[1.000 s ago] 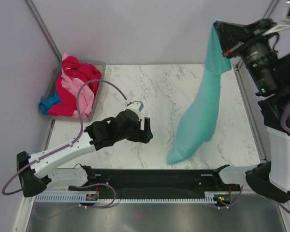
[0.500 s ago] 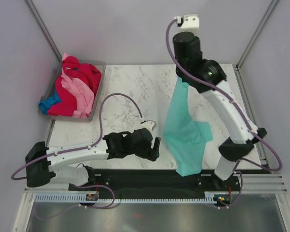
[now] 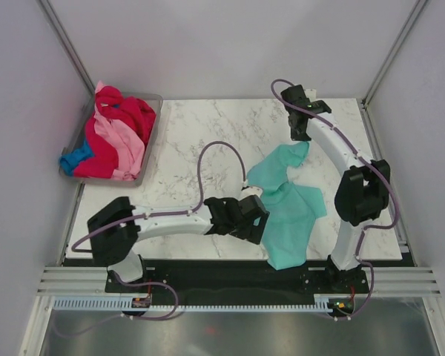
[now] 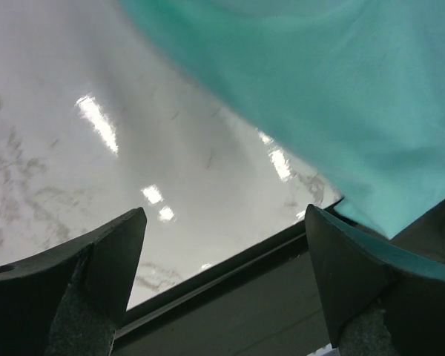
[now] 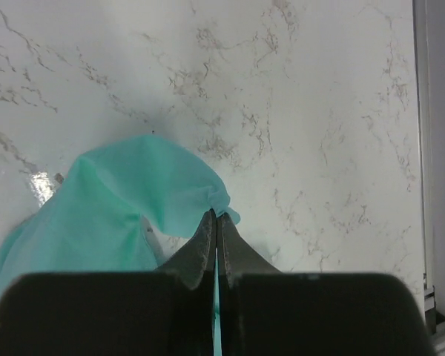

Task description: Fold and stack the t-shirts

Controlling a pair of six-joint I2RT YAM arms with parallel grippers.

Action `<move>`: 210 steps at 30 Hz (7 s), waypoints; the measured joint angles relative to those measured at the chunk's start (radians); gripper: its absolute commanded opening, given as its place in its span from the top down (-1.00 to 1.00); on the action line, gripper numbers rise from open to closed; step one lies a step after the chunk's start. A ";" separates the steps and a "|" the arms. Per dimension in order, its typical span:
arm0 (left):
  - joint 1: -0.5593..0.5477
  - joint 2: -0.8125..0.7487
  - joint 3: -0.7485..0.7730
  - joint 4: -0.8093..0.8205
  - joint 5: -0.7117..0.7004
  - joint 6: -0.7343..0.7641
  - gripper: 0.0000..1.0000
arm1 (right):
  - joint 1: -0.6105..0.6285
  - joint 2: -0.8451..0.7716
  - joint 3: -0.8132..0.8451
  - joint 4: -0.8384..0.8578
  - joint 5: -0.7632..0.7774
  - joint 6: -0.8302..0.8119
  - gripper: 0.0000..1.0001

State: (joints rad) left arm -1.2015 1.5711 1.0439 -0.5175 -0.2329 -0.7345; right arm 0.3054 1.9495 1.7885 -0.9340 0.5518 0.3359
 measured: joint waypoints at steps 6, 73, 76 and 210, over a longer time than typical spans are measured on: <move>-0.008 0.243 0.157 0.108 0.069 0.022 -0.62 | -0.123 -0.205 -0.140 0.090 -0.112 0.011 1.00; 0.128 -0.019 -0.194 -0.031 0.056 -0.047 -0.14 | -0.302 -0.500 -0.661 0.220 -0.315 0.061 1.00; 0.127 -0.003 -0.184 -0.032 0.035 -0.051 -0.08 | -0.302 -0.503 -0.669 0.222 -0.317 0.060 1.00; 0.919 0.349 0.321 0.028 0.343 0.155 -0.35 | -0.286 0.579 0.459 0.342 -0.571 0.070 -0.75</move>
State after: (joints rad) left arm -0.2821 1.9202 1.3651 -0.4892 0.1101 -0.5797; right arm 0.0196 2.5282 2.2478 -0.5922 -0.0189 0.4057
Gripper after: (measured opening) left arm 0.667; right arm 0.864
